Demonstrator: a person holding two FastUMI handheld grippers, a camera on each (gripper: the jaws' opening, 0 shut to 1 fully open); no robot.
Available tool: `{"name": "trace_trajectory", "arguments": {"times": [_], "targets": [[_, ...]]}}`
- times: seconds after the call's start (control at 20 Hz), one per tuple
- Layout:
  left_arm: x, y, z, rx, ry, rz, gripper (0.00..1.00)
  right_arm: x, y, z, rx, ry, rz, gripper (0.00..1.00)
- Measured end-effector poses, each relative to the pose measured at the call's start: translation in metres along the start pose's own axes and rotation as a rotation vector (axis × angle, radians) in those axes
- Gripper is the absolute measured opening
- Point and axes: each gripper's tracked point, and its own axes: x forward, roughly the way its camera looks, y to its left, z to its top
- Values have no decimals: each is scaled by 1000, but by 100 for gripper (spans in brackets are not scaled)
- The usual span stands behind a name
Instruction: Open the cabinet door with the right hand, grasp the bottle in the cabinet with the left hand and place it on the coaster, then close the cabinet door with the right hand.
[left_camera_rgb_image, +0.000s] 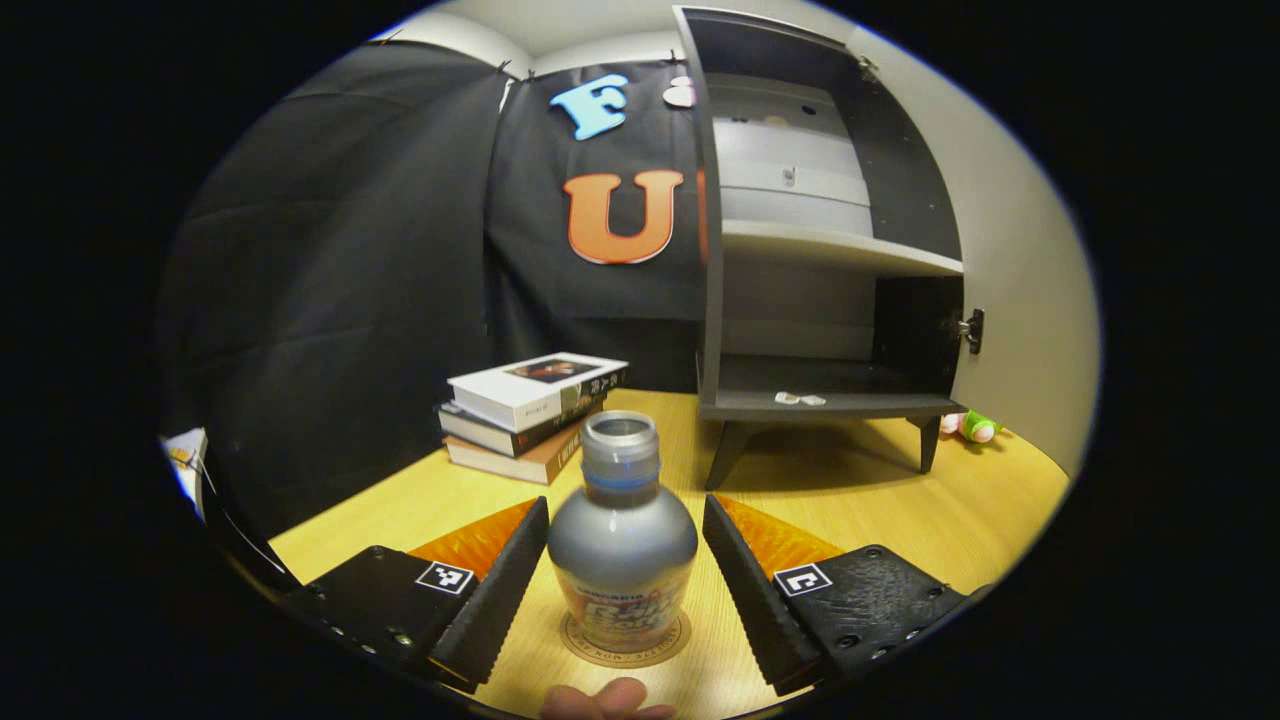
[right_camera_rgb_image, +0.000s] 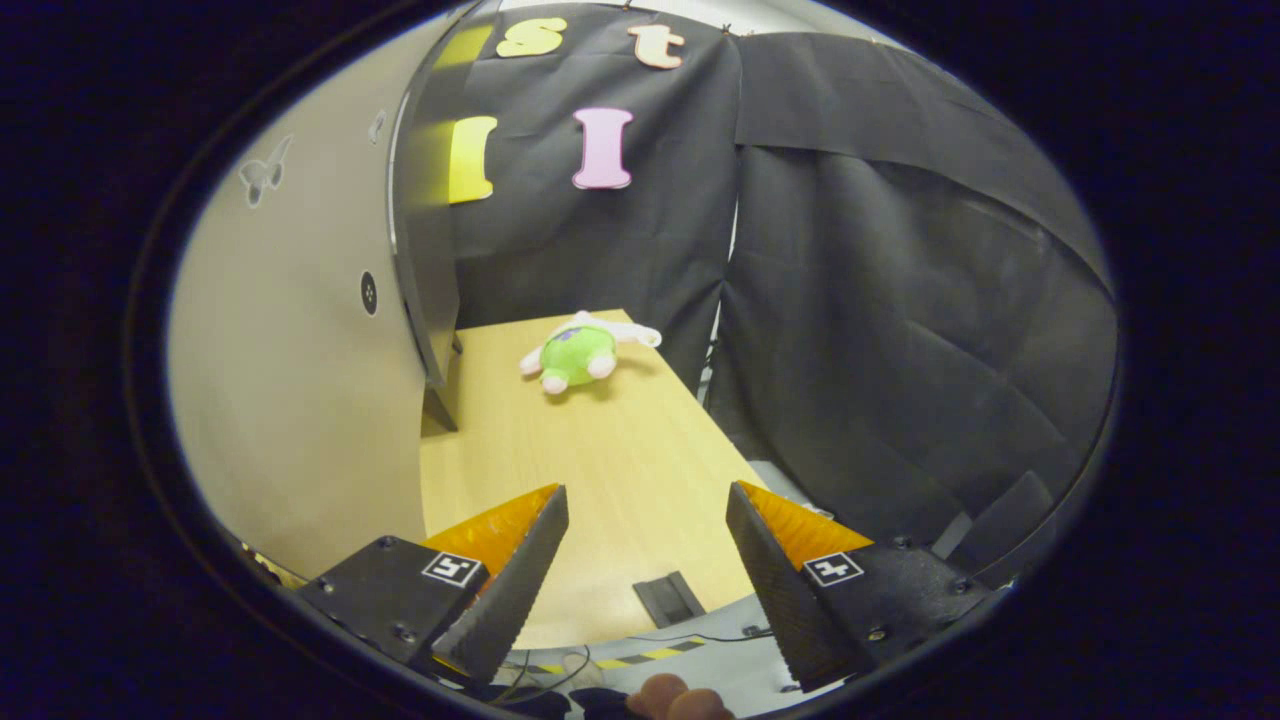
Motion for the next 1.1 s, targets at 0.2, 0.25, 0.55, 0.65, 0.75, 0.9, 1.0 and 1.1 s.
{"name": "trace_trajectory", "arguments": {"times": [0.2, 0.25, 0.55, 0.65, 0.75, 0.9, 1.0, 1.1], "targets": [[-21, 1, 61, 104, -76, 36, 93, -18, 3, 36, -65, -146, 25, 100], [-31, 3, 89, 151, -117, 63, 93, -21, 2, 42, -60, -170, 30, 100], [-68, -79, 235, 172, -271, -123, 96, -39, 14, 84, 57, -225, 162, 100], [-75, -108, 265, 122, -249, -198, 96, -43, 8, 109, 69, -229, 219, 100], [-81, -127, 284, 97, -202, -216, 96, -55, -4, 142, 123, -271, 229, 100], [-90, -154, 316, 99, -221, -255, 96, -89, -6, 186, 200, -338, 283, 99], [-91, -182, 319, 95, -234, -334, 96, -109, 0, 206, 227, -398, 318, 99], [-91, -197, 318, 119, -226, -394, 96, -126, 15, 210, 219, -418, 368, 99]]}}
